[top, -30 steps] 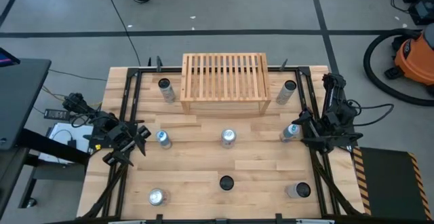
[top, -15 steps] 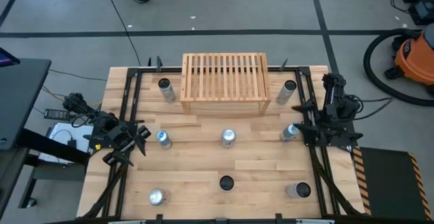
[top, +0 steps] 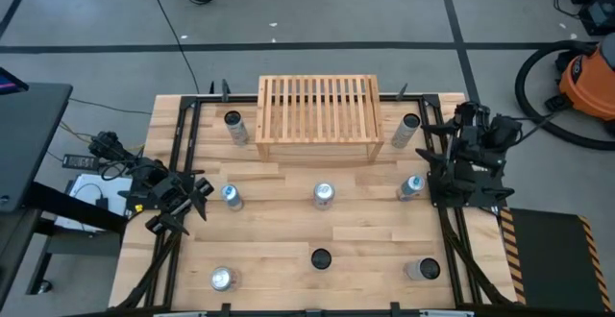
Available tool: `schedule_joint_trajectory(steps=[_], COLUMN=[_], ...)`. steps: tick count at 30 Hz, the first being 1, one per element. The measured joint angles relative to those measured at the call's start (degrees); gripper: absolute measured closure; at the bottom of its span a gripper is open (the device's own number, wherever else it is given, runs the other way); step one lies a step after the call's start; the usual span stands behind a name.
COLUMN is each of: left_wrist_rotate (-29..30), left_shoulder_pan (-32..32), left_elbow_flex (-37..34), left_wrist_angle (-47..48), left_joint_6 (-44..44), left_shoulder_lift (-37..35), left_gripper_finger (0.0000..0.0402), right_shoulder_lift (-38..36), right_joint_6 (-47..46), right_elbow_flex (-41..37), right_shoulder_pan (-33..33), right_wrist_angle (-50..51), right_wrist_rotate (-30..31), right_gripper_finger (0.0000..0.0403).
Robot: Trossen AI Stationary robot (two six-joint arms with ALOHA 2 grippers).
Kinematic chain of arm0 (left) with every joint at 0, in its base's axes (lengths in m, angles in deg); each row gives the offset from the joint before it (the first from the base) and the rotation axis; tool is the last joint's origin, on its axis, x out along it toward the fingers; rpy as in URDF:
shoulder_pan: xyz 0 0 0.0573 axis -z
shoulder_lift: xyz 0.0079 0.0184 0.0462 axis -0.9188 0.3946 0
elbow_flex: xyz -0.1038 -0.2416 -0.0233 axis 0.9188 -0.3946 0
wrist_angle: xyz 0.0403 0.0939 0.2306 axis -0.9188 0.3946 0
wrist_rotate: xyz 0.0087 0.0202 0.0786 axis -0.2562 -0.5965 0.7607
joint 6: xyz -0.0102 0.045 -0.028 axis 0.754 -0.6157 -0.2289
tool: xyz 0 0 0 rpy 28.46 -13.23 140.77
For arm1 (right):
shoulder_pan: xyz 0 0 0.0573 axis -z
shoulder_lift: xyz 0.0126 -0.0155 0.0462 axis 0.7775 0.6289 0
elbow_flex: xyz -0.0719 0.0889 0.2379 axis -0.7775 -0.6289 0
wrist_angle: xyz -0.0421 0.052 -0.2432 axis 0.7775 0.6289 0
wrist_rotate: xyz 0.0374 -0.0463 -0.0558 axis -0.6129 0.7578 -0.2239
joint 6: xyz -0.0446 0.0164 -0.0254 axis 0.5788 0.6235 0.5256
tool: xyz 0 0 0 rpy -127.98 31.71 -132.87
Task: Place canned beverage on shelf
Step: Put the top white yellow soda can on the shelf
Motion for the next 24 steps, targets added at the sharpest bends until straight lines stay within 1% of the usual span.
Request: schedule_joint_trajectory(steps=[3, 5, 13, 19, 21, 24], left_wrist_rotate=[0.01, 0.01, 0.01, 0.01, 0.14, 0.48], left_shoulder_pan=[0.01, 0.02, 0.02, 0.01, -0.01, -0.01], left_elbow_flex=[0.00, -0.01, 0.00, -0.01, 0.01, -0.01], left_wrist_angle=[-0.01, 0.02, -0.01, -0.01, -0.05, -0.82], left_joint_6=[0.00, 0.00, 0.00, -0.02, -2.52, -5.04], left_shoulder_lift=[-0.01, 0.01, -0.01, -0.01, 0.01, 0.01], left_gripper_finger=[0.0159, 0.0159, 0.0159, 0.0159, 0.0159, 0.0159], right_shoulder_lift=[0.00, 0.00, 0.00, 0.00, 0.00, 0.00], right_joint_6=[-0.47, -1.55, -2.81, -6.75, -8.84, -11.51], right_elbow_flex=[0.29, 0.29, 0.29, 0.29, 0.29, 0.27], right_shoulder_pan=[0.00, 0.00, -0.05, -1.40, -2.60, -4.76], right_wrist_angle=[-0.11, 0.02, -0.02, -0.04, 0.17, 1.68], right_wrist_rotate=[-0.18, -1.57, -10.75, -12.42, -15.30, -22.29], right_gripper_finger=[0.0039, 0.0039, 0.0039, 0.0039, 0.0039, 0.0039])
